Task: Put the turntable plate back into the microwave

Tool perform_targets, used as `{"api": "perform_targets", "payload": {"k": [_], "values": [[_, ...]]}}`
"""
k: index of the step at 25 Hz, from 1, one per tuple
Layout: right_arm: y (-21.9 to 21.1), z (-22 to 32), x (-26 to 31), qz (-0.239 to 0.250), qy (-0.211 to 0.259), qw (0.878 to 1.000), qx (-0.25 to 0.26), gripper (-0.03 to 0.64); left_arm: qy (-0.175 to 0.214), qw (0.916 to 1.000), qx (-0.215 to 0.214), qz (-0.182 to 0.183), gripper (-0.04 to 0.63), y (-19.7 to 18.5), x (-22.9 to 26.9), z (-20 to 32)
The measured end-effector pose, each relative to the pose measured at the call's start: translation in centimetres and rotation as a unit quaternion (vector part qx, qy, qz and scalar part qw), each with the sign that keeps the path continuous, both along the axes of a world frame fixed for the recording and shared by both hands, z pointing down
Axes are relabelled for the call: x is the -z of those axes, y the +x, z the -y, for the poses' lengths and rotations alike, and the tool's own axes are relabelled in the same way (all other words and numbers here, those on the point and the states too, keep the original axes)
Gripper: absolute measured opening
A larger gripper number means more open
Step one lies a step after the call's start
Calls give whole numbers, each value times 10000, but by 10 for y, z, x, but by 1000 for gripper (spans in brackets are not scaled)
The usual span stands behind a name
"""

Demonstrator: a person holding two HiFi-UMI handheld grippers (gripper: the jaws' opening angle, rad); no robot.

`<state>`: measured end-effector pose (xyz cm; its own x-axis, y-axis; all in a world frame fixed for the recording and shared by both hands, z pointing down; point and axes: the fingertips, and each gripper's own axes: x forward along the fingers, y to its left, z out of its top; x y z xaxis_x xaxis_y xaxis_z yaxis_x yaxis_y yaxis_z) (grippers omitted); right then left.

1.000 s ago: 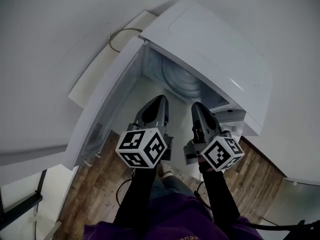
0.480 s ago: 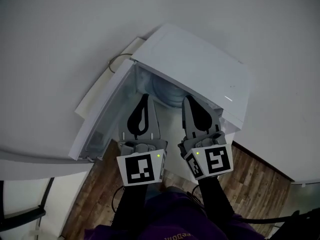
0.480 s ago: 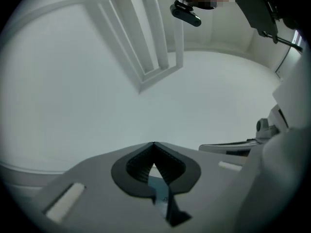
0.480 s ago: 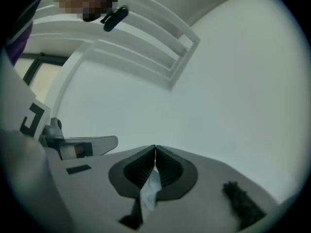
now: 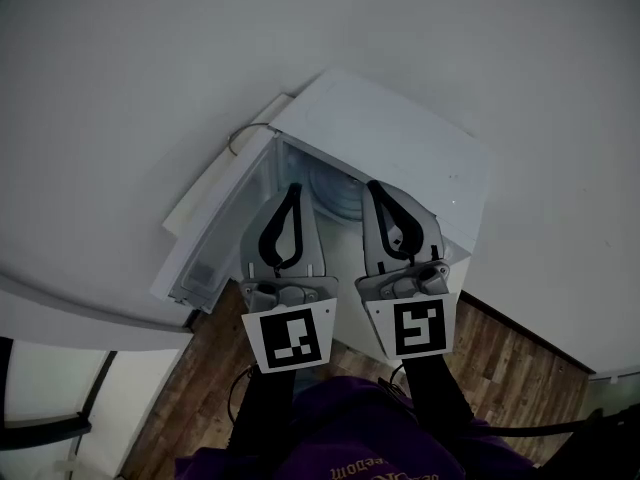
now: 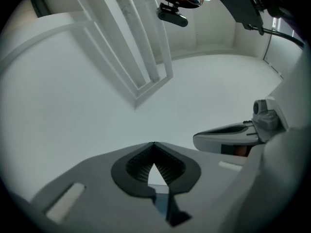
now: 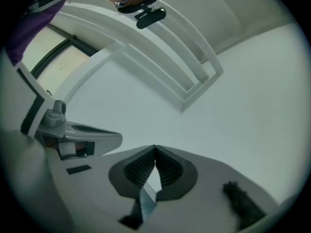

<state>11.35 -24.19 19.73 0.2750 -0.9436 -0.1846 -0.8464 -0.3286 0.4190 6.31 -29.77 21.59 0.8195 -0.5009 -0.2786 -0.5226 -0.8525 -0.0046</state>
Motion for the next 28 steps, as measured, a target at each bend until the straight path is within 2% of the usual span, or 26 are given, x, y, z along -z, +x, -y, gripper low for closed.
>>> {"api": "perform_targets", "payload": {"k": [15,28], "values": [[3,-21,-2,75,204,9995,-220,11,366,9988,-153,277,8,7,-6,-23],[10,-22,-9,183,159,9994,-248,11,295,9987,-225,347,8,15,-14,-24]]}}
